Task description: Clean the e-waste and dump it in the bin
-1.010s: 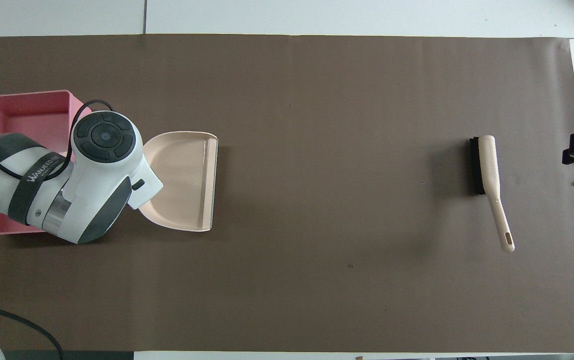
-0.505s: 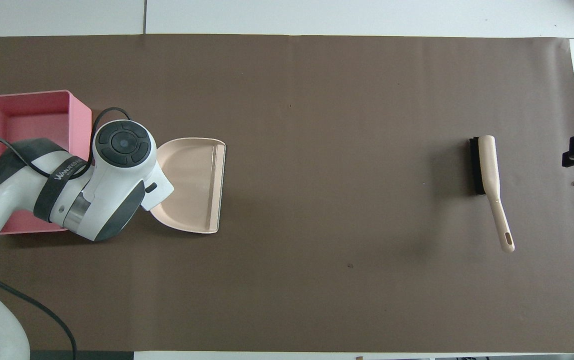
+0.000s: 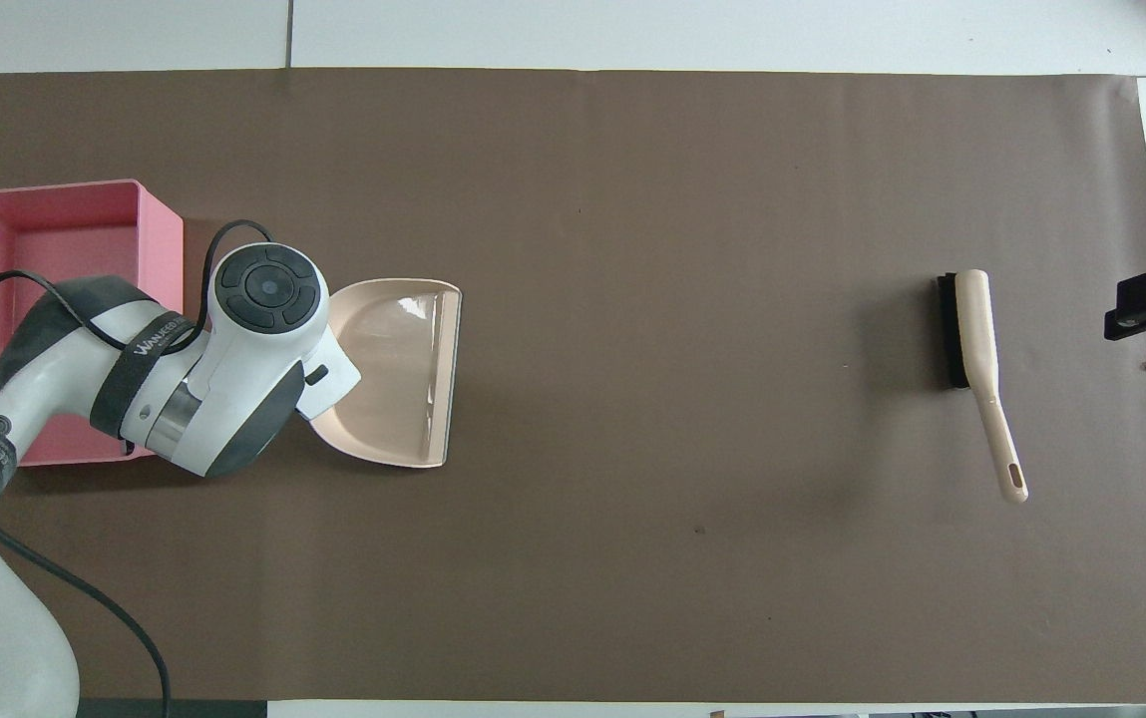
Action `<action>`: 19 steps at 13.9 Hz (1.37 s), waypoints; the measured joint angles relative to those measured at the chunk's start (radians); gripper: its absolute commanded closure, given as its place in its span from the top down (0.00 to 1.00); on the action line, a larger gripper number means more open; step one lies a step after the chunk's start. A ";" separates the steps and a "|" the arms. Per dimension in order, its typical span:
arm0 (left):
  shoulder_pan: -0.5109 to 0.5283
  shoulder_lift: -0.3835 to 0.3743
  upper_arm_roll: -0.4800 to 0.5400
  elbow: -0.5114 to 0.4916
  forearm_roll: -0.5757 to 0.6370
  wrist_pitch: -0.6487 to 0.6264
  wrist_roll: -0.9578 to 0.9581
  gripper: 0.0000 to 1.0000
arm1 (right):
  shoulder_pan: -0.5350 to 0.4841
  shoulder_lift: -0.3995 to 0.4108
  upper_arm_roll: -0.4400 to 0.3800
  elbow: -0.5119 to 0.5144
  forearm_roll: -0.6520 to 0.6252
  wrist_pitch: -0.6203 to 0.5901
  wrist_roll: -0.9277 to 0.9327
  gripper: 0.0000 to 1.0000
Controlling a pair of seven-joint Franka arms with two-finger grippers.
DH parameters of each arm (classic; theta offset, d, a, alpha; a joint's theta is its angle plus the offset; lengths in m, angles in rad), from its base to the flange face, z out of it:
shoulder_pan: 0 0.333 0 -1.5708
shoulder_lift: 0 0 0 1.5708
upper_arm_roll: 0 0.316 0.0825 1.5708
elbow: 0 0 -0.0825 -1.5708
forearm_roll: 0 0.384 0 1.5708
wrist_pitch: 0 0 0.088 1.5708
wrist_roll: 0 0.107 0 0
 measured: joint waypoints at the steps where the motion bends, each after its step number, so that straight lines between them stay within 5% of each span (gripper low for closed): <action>1: 0.000 -0.013 0.001 0.005 0.000 -0.029 -0.042 0.96 | 0.000 -0.001 0.000 0.000 0.000 0.000 0.000 1.00; 6: 0.012 -0.131 0.015 0.016 -0.083 -0.140 -0.339 0.98 | 0.000 -0.001 0.001 0.000 0.000 0.000 -0.015 1.00; 14: 0.192 -0.165 0.029 0.022 -0.266 -0.163 -0.789 0.98 | 0.001 -0.001 0.004 0.000 0.000 0.003 -0.070 1.00; 19: 0.285 -0.169 0.032 0.205 -0.415 -0.224 -0.948 0.98 | 0.003 -0.001 0.012 -0.002 -0.001 0.041 -0.070 1.00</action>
